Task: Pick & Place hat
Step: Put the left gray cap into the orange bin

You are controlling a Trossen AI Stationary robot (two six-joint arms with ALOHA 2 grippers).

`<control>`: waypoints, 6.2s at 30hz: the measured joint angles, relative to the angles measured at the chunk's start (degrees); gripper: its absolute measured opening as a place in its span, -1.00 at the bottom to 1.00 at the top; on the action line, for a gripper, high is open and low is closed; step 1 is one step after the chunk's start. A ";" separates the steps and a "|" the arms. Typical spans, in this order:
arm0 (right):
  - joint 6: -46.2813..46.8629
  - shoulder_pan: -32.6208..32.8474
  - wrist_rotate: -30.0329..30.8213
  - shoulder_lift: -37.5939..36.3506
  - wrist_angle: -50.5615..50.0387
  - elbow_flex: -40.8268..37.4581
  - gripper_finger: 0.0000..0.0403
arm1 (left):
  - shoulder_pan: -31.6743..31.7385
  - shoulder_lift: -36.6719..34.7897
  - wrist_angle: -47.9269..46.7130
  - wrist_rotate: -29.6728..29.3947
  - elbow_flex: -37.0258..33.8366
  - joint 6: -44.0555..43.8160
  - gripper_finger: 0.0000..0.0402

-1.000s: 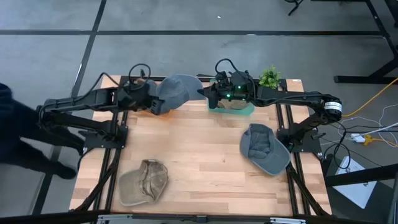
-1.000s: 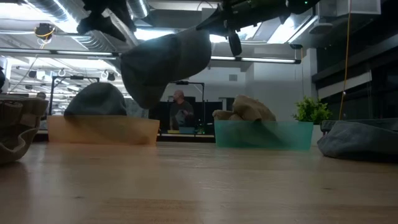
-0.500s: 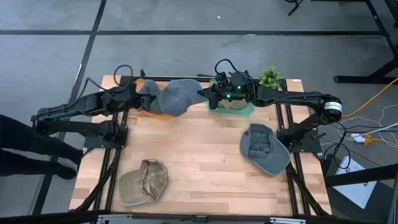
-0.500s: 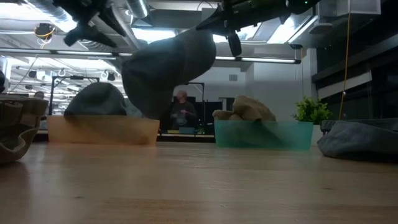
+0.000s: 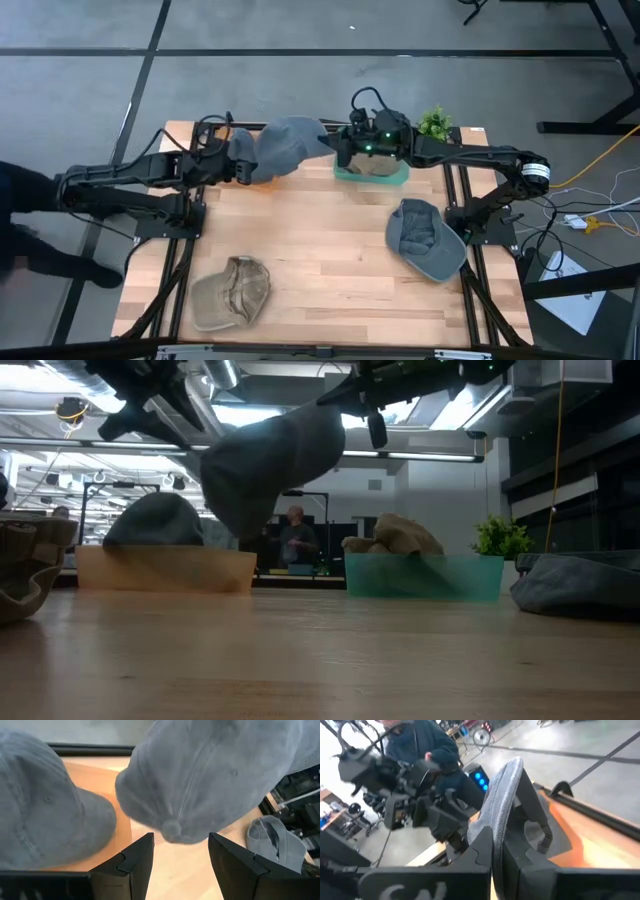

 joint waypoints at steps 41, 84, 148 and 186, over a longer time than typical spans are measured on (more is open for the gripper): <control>6.43 -1.74 -3.13 -0.02 2.29 0.00 -0.94 | 10.05 -7.00 45.45 6.91 -25.40 3.81 -0.09; 6.37 -1.61 -9.75 -0.02 -1.92 0.07 -0.78 | 11.90 -6.98 76.38 31.38 -25.38 27.42 -0.97; -34.33 9.49 2.65 10.93 -3.63 11.74 0.08 | 7.64 10.35 75.33 27.76 -15.17 0.38 -0.98; -33.96 11.20 7.00 13.88 0.47 11.74 -0.95 | 6.43 11.21 74.21 19.33 -15.17 -2.52 -0.90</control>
